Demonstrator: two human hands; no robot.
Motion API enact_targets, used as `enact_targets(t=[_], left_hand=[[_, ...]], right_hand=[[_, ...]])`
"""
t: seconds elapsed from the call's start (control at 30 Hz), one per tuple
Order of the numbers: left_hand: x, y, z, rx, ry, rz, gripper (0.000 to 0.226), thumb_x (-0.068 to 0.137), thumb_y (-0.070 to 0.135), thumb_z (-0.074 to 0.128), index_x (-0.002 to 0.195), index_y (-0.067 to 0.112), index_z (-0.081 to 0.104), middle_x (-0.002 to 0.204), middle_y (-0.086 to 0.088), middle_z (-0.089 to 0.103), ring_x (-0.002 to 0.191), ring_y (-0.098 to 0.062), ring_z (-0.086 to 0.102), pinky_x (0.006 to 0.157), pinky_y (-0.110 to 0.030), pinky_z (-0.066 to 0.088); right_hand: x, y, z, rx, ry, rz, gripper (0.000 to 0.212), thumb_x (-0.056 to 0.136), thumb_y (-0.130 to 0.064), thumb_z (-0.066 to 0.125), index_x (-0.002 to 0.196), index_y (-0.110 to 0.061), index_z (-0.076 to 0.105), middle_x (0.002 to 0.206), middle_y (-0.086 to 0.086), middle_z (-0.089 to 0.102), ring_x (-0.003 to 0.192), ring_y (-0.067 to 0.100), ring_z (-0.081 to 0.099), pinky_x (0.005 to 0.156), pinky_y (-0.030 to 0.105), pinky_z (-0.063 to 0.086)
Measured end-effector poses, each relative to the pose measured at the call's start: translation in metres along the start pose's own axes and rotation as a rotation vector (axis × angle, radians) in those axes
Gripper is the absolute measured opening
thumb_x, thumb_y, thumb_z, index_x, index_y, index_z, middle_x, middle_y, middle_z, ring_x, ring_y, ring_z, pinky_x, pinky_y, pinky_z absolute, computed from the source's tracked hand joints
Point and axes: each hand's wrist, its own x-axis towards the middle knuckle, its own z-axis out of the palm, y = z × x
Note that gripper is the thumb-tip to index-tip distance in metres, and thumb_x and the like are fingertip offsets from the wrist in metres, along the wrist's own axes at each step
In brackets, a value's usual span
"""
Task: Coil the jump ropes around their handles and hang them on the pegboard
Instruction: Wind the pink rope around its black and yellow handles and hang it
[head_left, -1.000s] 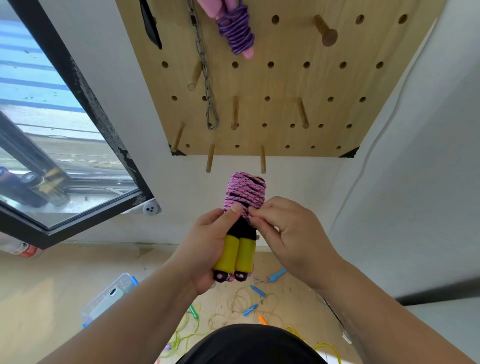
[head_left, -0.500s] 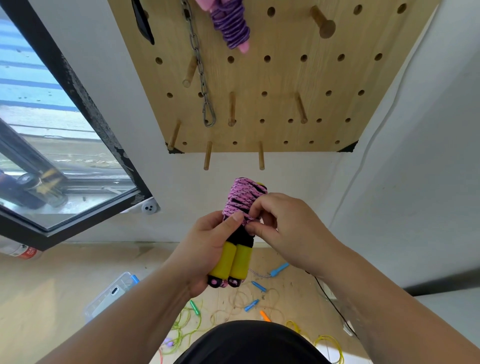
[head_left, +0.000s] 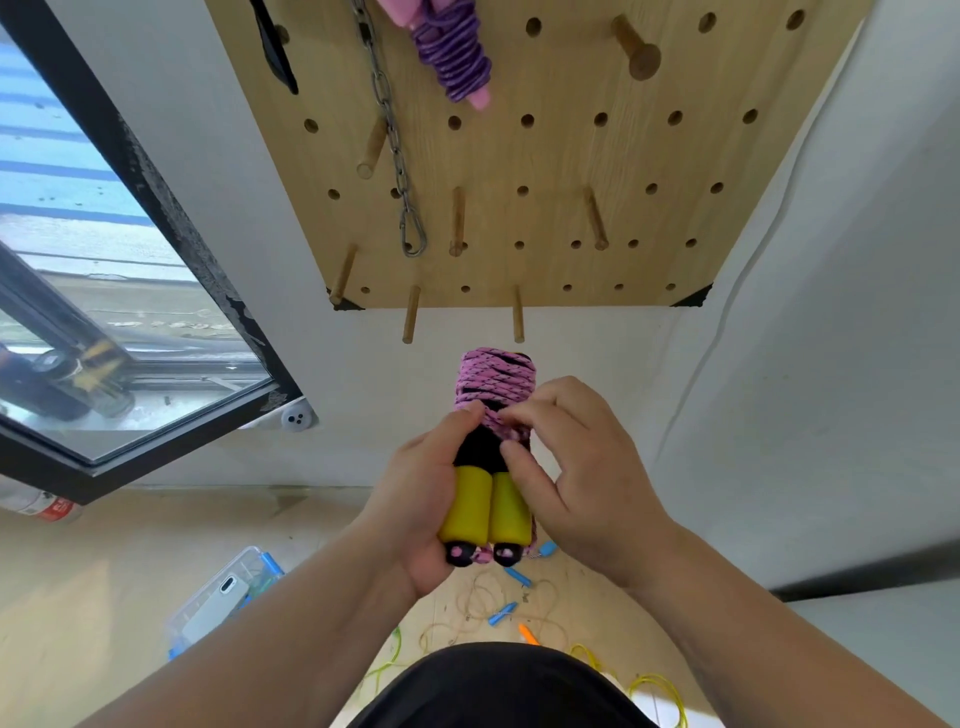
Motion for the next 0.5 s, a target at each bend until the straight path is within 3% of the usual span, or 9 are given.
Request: enact_targets(t=[0.1, 0.23, 0.37, 0.43, 0.5], left_hand=[[0.001, 0.006, 0.001, 0.035, 0.002, 0.026, 0.041, 0.093, 0.045, 0.065, 0.112, 0.009, 0.071, 0.090, -0.023, 0.071, 0.062, -0.037, 0.067, 0.050, -0.041, 0.056], [0.005, 0.005, -0.004, 0.214, 0.025, 0.146, 0.032, 0.096, 0.040, 0.063, 0.107, 0.012, 0.072, 0.095, -0.022, 0.074, 0.076, -0.037, 0.070, 0.074, -0.056, 0.058], [0.007, 0.002, -0.004, 0.404, -0.002, 0.252, 0.022, 0.102, 0.029, 0.055, 0.107, 0.013, 0.070, 0.096, -0.015, 0.076, 0.091, -0.037, 0.074, 0.075, -0.050, 0.060], [0.007, 0.003, -0.002, 0.428, -0.023, 0.278, 0.021, 0.103, 0.024, 0.054, 0.107, 0.010, 0.069, 0.098, -0.015, 0.076, 0.093, -0.036, 0.074, 0.077, -0.050, 0.060], [0.007, 0.005, -0.001, 0.453, -0.040, 0.299, 0.021, 0.104, 0.022, 0.053, 0.109, 0.008, 0.068, 0.100, -0.017, 0.075, 0.094, -0.036, 0.073, 0.079, -0.053, 0.060]], right_hand=[[-0.003, 0.003, -0.003, 0.008, -0.120, 0.017, 0.040, 0.098, -0.030, 0.049, 0.132, -0.016, 0.064, 0.109, -0.006, 0.051, 0.102, 0.015, 0.049, 0.082, 0.031, 0.047], [0.003, 0.006, -0.013, 0.028, -0.174, -0.009, 0.037, 0.097, -0.030, 0.047, 0.125, -0.021, 0.069, 0.102, -0.011, 0.059, 0.096, 0.012, 0.052, 0.079, 0.027, 0.045], [0.016, 0.009, -0.026, 0.068, -0.125, 0.008, 0.015, 0.094, -0.023, 0.064, 0.102, -0.025, 0.076, 0.082, -0.019, 0.068, 0.078, 0.004, 0.061, 0.068, 0.018, 0.046], [0.018, 0.010, -0.027, 0.181, -0.127, 0.096, 0.013, 0.093, -0.014, 0.069, 0.099, -0.022, 0.077, 0.072, -0.020, 0.068, 0.070, 0.002, 0.065, 0.064, 0.011, 0.046], [0.021, 0.011, -0.029, 0.319, -0.158, 0.208, 0.014, 0.093, -0.009, 0.069, 0.097, -0.021, 0.076, 0.065, -0.015, 0.069, 0.066, 0.005, 0.068, 0.063, 0.015, 0.051]])
